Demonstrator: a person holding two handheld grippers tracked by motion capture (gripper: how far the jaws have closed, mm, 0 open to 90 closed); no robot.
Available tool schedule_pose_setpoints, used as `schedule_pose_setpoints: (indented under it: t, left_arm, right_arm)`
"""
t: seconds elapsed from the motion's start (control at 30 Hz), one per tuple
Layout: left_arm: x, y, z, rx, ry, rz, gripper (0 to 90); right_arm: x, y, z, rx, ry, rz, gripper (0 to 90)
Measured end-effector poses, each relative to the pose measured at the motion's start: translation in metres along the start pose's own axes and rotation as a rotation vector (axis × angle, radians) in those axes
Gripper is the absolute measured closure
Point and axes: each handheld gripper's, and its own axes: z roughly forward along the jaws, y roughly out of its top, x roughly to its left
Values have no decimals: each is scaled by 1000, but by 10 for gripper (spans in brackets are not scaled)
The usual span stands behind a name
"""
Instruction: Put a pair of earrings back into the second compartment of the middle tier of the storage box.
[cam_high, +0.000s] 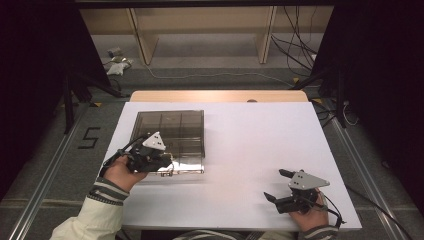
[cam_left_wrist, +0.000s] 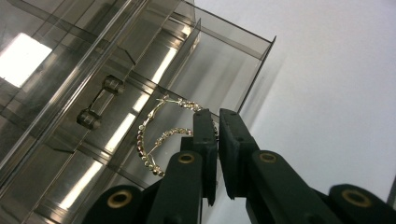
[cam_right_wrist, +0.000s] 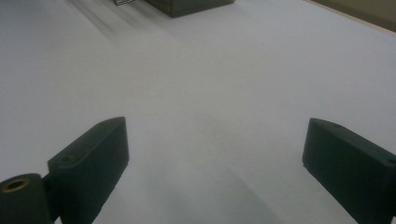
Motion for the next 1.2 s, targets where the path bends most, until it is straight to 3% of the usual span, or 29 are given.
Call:
schedule_pose_setpoints:
  t: [0.27,0.73,1.2]
  left_arm:
    - [3,-1,11,8,-4,-23,854]
    - [1,4,26,47,-10,-4,853]
    - [5,3,35,84,-24,-20,851]
  right_arm:
    - [0,0,0,2,-1,-2,82]
    - [0,0,0,5,0,-3,83]
    - [0,0,1,9,1,-1,85]
